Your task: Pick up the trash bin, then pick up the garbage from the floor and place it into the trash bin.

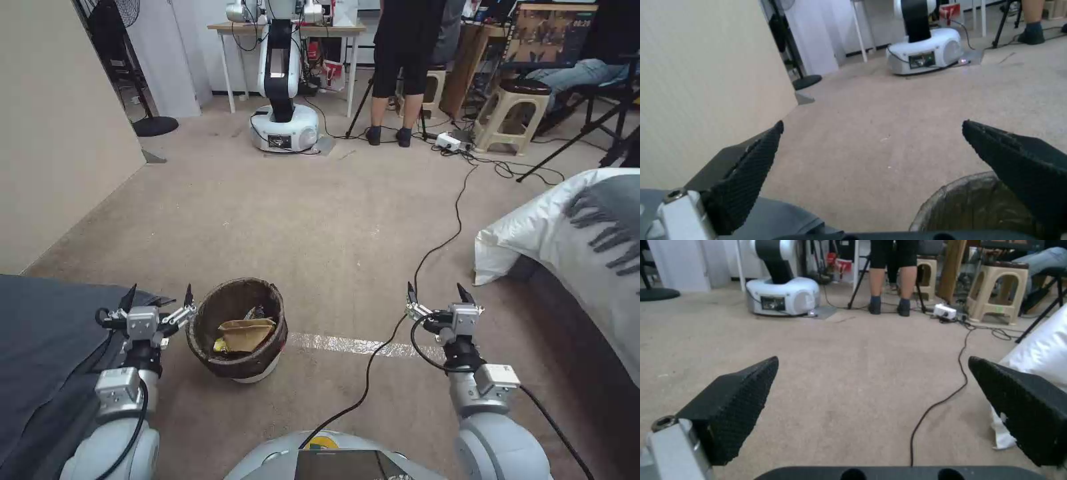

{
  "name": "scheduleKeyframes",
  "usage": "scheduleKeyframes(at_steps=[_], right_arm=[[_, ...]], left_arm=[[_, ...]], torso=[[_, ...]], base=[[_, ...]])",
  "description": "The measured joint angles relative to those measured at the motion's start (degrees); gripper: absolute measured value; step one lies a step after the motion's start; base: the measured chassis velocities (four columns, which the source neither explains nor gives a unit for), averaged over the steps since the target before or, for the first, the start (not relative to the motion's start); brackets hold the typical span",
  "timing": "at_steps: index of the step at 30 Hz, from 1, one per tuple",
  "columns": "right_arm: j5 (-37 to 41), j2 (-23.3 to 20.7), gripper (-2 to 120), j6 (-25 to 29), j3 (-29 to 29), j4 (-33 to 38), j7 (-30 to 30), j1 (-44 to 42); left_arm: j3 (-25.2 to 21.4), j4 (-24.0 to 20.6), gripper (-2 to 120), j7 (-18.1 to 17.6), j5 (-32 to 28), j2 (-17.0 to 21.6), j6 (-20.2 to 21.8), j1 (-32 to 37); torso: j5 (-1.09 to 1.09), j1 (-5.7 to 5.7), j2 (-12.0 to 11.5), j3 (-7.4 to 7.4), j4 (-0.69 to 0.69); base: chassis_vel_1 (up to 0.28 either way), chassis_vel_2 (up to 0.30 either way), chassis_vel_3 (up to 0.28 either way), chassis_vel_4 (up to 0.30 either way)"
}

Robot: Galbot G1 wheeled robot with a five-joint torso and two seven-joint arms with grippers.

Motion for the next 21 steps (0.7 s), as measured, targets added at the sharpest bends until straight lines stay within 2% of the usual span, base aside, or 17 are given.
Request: scheduleKeyframes(at_steps=[8, 21], right_arm=[[-1.22, 0.71, 100, 4.73, 0.27, 0.15, 0.10, -3.02], [-1.56, 0.75, 100, 5.12, 0.30, 0.15, 0.30, -3.25]], left_arm=[[0.92, -0.12, 100, -1.74, 1.61, -0.65, -5.47, 3.83], [0.98, 0.10, 100, -1.93, 1.66, -0.63, -5.60, 3.78]], torso=[[0.01, 0.00, 0.00, 0.00, 0.00], [-0.01, 0.00, 0.00, 0.00, -0.01]], base=[[0.000, 0.000, 0.000, 0.000], [0.000, 0.000, 0.000, 0.000]])
